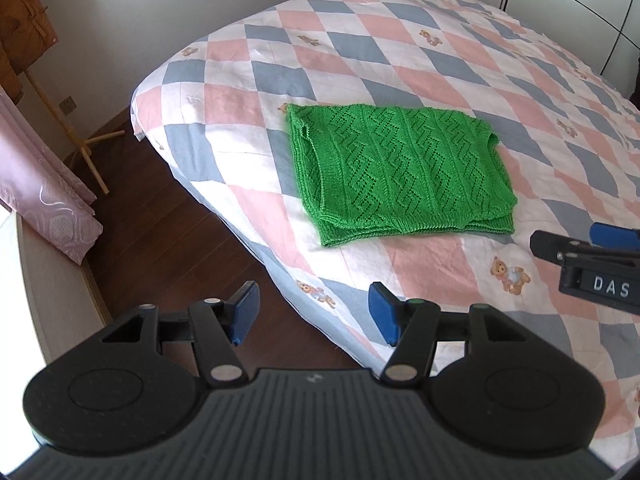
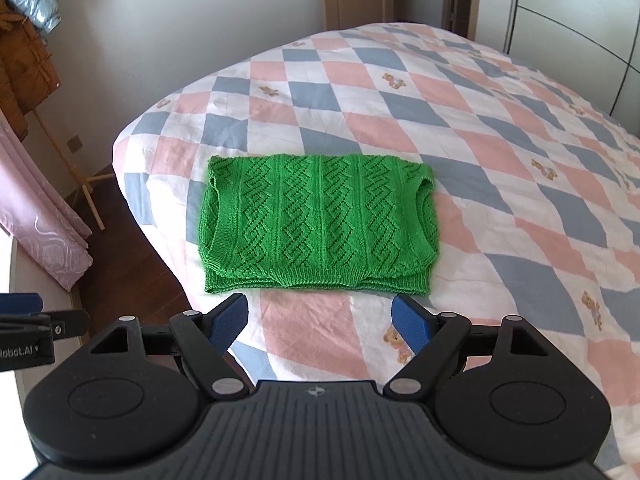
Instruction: Fold clothes
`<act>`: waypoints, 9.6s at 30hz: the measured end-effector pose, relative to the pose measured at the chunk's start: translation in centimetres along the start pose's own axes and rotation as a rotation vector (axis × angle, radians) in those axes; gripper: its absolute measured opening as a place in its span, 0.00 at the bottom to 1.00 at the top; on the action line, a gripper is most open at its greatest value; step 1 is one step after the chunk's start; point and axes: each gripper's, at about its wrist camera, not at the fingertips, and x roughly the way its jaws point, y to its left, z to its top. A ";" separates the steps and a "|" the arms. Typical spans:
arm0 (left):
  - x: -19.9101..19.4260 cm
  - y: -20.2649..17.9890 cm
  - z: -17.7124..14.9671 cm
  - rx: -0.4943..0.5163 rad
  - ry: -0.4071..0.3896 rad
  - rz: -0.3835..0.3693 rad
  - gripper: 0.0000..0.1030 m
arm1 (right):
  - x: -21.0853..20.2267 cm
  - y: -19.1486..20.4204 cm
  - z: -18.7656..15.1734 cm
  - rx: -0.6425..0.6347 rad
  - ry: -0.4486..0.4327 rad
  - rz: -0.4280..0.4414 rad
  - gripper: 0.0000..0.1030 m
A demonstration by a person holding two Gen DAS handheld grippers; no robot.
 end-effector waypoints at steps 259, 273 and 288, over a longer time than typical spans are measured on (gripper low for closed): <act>12.2 -8.2 19.0 0.373 0.129 -0.216 0.61 | 9.0 -6.2 10.3 0.383 0.090 -0.075 0.82; 19.8 -11.2 21.0 0.295 0.203 -0.273 0.67 | 15.5 -14.1 10.0 0.372 0.123 0.006 0.85; 38.8 -11.3 21.7 -0.098 0.351 -0.613 0.73 | 30.6 -27.7 6.2 0.651 0.130 0.458 0.88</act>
